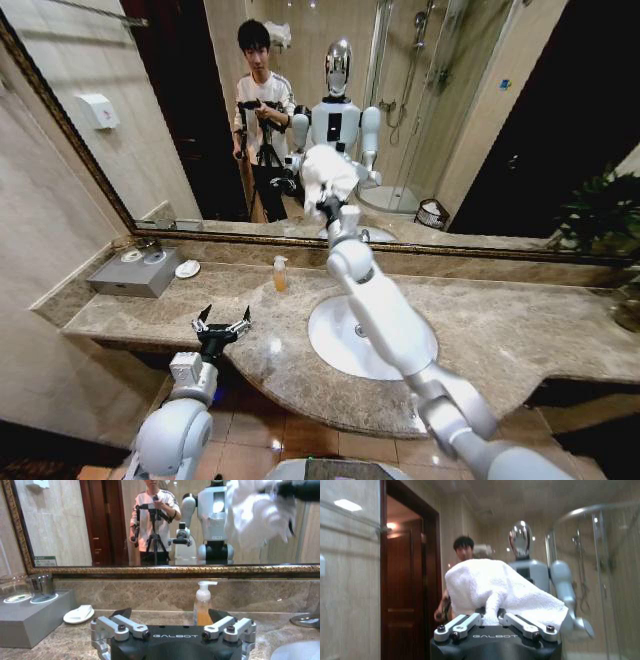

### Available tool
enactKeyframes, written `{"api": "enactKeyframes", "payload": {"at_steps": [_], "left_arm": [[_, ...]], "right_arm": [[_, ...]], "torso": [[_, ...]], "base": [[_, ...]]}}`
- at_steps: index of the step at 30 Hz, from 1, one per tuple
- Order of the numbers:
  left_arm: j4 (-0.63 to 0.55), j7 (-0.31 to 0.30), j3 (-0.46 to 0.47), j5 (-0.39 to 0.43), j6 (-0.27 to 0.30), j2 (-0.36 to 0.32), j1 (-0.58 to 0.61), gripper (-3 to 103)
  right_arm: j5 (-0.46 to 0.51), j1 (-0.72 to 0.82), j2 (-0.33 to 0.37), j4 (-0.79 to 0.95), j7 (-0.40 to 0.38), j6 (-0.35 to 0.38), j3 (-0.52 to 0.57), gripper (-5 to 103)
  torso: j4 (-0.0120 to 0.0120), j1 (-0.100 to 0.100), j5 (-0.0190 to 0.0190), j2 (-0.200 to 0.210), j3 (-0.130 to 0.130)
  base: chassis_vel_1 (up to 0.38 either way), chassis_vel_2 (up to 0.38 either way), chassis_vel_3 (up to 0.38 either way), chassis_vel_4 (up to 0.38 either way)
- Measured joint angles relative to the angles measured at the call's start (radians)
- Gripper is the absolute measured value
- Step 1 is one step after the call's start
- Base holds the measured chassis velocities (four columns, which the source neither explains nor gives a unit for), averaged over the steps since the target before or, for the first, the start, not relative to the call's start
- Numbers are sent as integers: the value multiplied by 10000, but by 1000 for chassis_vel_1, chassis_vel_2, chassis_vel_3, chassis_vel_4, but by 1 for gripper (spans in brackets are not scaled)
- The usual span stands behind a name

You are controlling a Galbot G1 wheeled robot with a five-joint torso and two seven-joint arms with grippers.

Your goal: Pick up the towel from the sink counter and wipe the mirror surface.

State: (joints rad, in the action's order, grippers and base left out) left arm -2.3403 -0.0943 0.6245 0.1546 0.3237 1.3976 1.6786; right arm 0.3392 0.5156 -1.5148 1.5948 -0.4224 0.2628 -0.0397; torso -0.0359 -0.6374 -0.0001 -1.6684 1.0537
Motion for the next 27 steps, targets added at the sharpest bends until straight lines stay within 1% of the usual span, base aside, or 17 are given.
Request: {"api": "enactKeyframes", "payload": {"at_steps": [2,5,6,8,10,12,14,16,18,21,24,25,27], "left_arm": [[0,0,0,0,0,0,0,100],[0,0,0,0,0,-1,0,100],[0,0,0,0,0,-1,1,100],[0,0,0,0,0,0,0,100],[0,0,0,0,0,-1,0,100],[0,0,0,0,0,-1,1,100],[0,0,0,0,0,-1,0,100],[0,0,0,0,0,0,0,100],[0,0,0,0,0,-1,0,100],[0,0,0,0,0,0,0,100],[0,0,0,0,0,-1,0,100],[0,0,0,0,0,0,1,100],[0,-1,1,1,0,-1,1,100]], "right_arm": [[-64,190,96,-1,-3,-12,63,8],[-109,339,545,-34,-72,-45,372,8],[-75,262,701,-35,-107,-47,464,8],[-53,215,754,-30,-119,-47,491,8],[118,-239,961,189,-246,-46,567,8],[132,-417,947,280,-291,-44,510,8],[65,-590,732,364,-297,-45,224,8],[37,-591,662,369,-280,-45,140,8],[-142,-426,349,273,-175,-49,-132,8],[-330,-115,207,61,-83,-92,-237,8],[-273,176,305,55,-90,-93,-232,8],[-168,447,573,223,-116,-92,-173,8],[-88,943,1162,928,-222,-92,-44,8]], "torso": [[-1,0,0,0,0],[4,0,1,0,0],[5,0,3,0,1],[5,0,3,0,1],[4,0,1,0,0],[4,0,-1,0,0],[-1,-1,-1,0,0],[-2,-1,-1,0,0],[-6,0,-2,0,0],[-6,0,-1,1,1],[-3,0,0,0,0],[-5,0,1,1,1],[6,-2,3,1,1]], "base": [[0,0,0,0],[0,0,0,0],[0,0,0,0],[0,0,0,0],[0,0,0,0],[0,0,0,0],[0,0,0,0],[0,0,0,0],[0,0,0,0],[0,0,0,0],[0,0,0,0],[0,0,0,0],[0,0,0,0]]}}
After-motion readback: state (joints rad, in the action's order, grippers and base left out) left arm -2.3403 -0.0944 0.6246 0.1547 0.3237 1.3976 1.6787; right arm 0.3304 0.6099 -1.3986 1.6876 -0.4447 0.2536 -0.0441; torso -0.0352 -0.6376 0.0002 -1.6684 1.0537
